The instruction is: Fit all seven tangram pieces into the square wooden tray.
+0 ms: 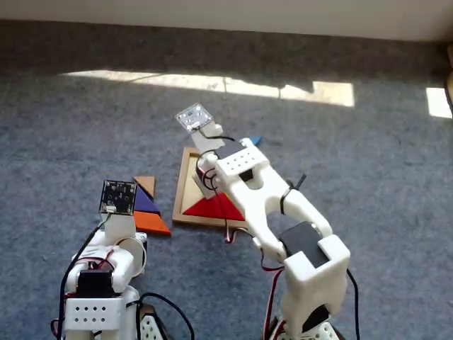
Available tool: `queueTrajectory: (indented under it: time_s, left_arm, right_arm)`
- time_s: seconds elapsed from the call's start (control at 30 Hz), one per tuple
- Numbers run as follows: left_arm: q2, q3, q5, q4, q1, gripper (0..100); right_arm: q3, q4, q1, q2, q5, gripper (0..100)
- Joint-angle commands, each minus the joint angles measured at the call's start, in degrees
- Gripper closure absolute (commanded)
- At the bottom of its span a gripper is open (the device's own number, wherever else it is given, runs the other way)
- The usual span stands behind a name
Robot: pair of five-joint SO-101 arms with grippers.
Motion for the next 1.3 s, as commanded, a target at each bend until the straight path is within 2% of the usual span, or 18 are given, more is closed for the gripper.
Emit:
queueTrajectory:
  time_s: [0.0, 0.23, 0.5, 0.67, 0.83, 1.13, 1.27]
  left_arm:
    - [-0.48, 1.45, -0.35, -0.88, 0.75, 99]
    - [-0.48, 1.45, -0.35, -0.88, 0.75, 99]
    - [-0.48, 1.45, -0.35, -0.88, 0.75, 99]
    - [-0.48, 1.45, -0.35, -0.88, 0.75, 99]
    - [-0.48, 1.45, -0.35, -0.88, 0.75, 99]
    - [-0.48, 1.45, -0.35, -0.88, 0.75, 99]
    - [-0.48, 1.45, -0.35, -0.88, 0.75, 99]
  right_arm:
    - [-1.19, 0.92, -0.13, -1.36, 0.88, 76.9]
    - [-3.12, 2.07, 0.4, -6.55, 0.97, 76.9]
    - [-3.56, 2.68, 7.87, -12.7, 0.7, 77.0]
    - [-3.21, -7.6, 9.89, -8.92, 1.05, 77.1]
    - [-3.65, -8.48, 12.09, -6.9, 1.05, 77.1]
    - [-3.65, -18.51, 14.2, 0.22, 1.14, 77.1]
    - [-3.65, -21.58, 14.11, 2.59, 5.89, 77.1]
